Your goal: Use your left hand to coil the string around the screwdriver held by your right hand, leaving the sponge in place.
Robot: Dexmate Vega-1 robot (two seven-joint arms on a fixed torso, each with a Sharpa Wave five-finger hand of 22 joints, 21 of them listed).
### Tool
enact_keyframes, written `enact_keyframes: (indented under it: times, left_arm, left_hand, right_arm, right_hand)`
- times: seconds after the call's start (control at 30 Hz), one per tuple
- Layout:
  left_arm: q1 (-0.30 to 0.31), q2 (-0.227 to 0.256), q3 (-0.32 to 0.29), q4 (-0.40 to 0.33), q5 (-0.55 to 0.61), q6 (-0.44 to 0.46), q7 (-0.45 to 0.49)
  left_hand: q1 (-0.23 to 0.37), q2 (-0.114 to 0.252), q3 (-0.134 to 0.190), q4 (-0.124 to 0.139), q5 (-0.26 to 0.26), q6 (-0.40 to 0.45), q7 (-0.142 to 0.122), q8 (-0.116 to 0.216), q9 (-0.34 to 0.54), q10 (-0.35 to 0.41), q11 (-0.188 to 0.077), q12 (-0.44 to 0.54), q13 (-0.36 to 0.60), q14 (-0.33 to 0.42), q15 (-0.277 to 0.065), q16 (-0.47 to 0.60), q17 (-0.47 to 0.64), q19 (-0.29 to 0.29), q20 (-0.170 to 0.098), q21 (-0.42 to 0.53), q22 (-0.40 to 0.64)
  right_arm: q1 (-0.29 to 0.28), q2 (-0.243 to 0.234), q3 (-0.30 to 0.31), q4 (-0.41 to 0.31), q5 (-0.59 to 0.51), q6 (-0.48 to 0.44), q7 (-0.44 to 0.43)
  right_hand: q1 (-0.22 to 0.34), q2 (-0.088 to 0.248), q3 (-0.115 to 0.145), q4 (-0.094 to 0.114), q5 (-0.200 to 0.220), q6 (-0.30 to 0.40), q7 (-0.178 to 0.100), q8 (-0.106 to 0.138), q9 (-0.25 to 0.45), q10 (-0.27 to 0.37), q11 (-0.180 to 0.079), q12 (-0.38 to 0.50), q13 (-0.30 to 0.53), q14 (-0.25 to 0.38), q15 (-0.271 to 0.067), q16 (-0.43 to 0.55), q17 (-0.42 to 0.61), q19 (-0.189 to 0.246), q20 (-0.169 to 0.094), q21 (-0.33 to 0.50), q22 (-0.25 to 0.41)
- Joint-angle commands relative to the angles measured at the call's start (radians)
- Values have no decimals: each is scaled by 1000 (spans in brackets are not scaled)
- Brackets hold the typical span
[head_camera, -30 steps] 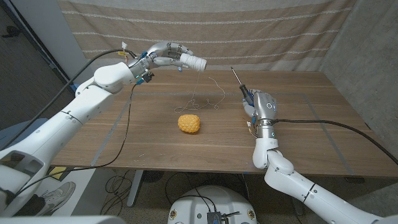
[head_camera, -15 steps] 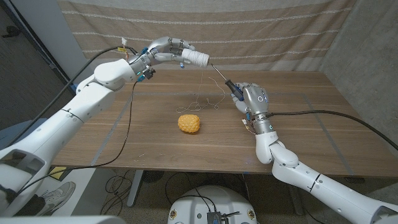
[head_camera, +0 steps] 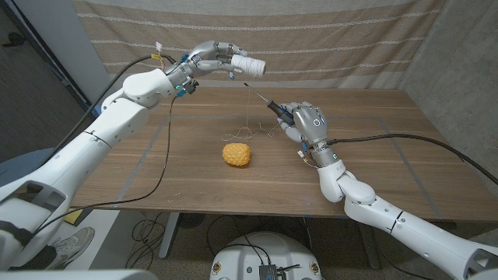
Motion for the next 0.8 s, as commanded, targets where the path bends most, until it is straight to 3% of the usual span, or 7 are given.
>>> enact_keyframes:
  times: [0.03,0.37,0.67,0.8]
  left_arm:
    - [-49,-54,43,32,-4,53,8]
    - [-61,-67,65,47,95,66,104]
    - [-35,-16,63,1,236,104,233]
    - [-17,11,54,-24,255,129,246]
  left_hand:
    - [162,171,17,20,8,120,116,5,2,92,20,25,194,288,-219,-4,1,-21,-82,9,-1]
    - [163,171,16,19,8,120,115,3,2,94,19,21,195,289,-219,-7,-1,-22,-81,11,-2]
    - [163,171,15,20,8,122,117,1,3,96,19,18,198,290,-219,-9,-2,-23,-80,14,-2]
    - [162,171,15,20,8,124,116,1,3,97,18,17,198,290,-218,-9,-1,-24,-79,15,-2]
  right_arm:
    - [25,5,-7,35,-35,110,-37]
    - [23,6,1,44,-32,192,-101]
    - [16,17,25,38,-29,234,-162]
    - [16,28,41,53,-17,236,-183]
  right_hand:
    - [50,49,7,13,10,232,-240,-1,6,140,-145,-1,7,69,-164,-5,2,-8,-140,12,3]
    - [52,49,0,15,17,234,-242,-4,7,143,-152,-5,9,71,-165,-14,4,-13,-140,21,3]
    - [53,51,-6,17,24,235,-244,-8,8,144,-147,-7,12,74,-164,-24,5,-18,-140,30,2]
    - [54,52,-8,18,26,237,-243,-8,8,145,-146,-9,13,76,-164,-27,6,-19,-140,34,1]
